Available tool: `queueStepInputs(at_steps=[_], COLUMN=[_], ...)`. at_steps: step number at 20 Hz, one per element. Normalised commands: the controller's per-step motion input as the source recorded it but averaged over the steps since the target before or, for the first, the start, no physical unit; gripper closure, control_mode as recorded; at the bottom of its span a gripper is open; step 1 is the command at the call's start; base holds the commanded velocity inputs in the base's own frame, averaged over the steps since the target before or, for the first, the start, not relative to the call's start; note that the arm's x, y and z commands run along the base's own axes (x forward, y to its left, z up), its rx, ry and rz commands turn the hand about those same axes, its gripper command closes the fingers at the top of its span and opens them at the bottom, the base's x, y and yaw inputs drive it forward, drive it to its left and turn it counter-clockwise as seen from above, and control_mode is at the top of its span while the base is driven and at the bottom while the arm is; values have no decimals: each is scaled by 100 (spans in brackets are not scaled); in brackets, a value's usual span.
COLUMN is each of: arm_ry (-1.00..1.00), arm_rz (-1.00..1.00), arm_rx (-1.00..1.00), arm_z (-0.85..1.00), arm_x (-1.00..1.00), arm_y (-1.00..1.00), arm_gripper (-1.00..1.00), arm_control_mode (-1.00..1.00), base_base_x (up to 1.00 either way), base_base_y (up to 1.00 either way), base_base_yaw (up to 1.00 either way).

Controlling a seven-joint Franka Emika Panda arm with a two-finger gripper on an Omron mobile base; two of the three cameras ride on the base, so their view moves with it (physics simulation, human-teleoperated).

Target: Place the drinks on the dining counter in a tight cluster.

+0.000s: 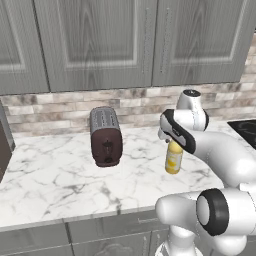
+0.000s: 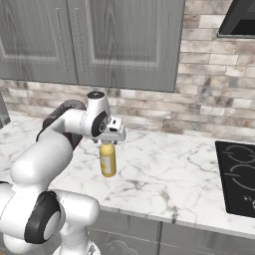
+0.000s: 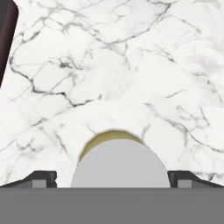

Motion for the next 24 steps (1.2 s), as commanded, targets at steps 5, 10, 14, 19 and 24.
queueStepInputs(at_steps=[5,10,14,19,24], arm_ry=[0,0,0,0,-1], arm_rz=[0,0,0,0,0], arm_rx=[0,0,0,0,0], arm_z=[-7,0,0,0,0], arm_x=[0,0,0,0,-8], arm_y=[0,0,0,0,-9], arm_gripper=[-100,-100,100,100,100], arm_control_mode=[-100,-100,-100,-100,-100], base_base_x=[0,0,0,0,0], base_base_y=[0,0,0,0,0], base_base_yaw=[0,0,0,0,0])
